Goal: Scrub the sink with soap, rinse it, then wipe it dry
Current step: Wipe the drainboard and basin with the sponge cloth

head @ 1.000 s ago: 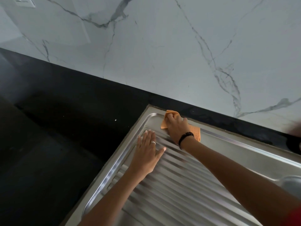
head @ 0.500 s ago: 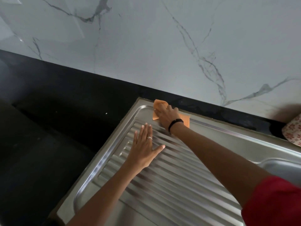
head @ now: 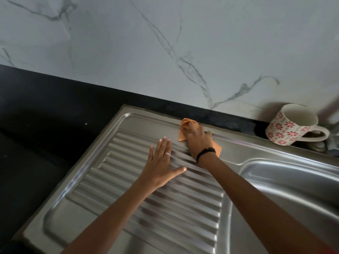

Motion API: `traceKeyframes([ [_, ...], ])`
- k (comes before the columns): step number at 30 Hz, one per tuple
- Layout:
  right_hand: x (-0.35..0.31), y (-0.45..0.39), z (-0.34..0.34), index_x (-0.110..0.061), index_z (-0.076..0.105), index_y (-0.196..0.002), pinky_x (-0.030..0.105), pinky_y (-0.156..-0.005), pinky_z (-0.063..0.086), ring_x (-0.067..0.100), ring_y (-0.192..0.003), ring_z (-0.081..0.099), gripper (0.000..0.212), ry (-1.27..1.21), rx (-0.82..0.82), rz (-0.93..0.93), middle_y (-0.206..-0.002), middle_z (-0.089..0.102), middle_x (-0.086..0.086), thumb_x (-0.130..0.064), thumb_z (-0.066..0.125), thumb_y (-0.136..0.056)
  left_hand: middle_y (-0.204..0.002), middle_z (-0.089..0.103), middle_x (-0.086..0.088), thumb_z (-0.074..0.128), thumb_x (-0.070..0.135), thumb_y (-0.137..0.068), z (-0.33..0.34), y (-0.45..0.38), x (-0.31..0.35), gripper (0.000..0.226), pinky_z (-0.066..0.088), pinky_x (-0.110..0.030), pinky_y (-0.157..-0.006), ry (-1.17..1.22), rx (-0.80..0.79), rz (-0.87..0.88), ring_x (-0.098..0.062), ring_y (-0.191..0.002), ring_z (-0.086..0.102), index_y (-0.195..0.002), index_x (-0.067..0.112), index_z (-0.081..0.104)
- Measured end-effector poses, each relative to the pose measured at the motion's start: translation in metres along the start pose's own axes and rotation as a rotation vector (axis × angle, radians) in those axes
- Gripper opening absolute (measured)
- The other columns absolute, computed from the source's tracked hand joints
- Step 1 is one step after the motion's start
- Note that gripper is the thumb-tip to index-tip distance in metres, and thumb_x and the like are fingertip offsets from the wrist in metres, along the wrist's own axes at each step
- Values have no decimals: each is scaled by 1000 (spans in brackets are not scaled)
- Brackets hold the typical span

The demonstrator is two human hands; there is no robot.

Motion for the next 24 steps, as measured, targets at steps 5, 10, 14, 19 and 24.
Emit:
traceKeyframes([
  [5,46,34,8,-25,28,-142,44,-86,45,32,-115,41,52,-16,-10,54,-142,23,7,-11,40,-95,-152,-28,-5,37,68,-84,6,3,36,101,-20,-33,-108,-26,-4,8,-15,-139,-26,-143,12,-23],
  [10,95,65,13,-29,29,-141,45,-88,44,33,-115,42,50,-32,-30,123,-143,22,8,-11,38,-96,-151,-29,-3,39,70,-83,20,6,83,103,-19,-33,-109,5,14,61,-13,-137,-28,-144,13,-22],
  [14,127,89,20,-31,28,-142,45,-90,45,32,-114,43,51,-54,-30,167,-145,21,7,-13,39,-96,-139,-41,3,39,71,-81,34,14,124,104,-21,-31,-107,35,56,133,-9,-129,-35,-140,16,-27],
  [19,163,116,27,-37,25,-144,41,-85,48,30,-111,44,59,-74,-39,231,-147,19,4,-9,40,-93,-139,-39,4,33,79,-74,48,23,158,107,-24,-30,-106,3,52,187,-10,-133,-32,-136,19,-30],
  [24,192,134,30,-39,25,-143,42,-87,50,29,-110,45,58,-137,-44,253,-146,20,1,-11,40,-94,-155,-8,-9,17,82,-59,53,21,179,115,-18,-37,-106,-52,107,215,-23,-142,-10,-144,9,-10],
])
Point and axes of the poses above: each hand's wrist, its own y-axis away from the middle knuckle, its own z-axis out of the palm, x = y × z, the point moved 6 cm from there along -y, towards the middle knuckle
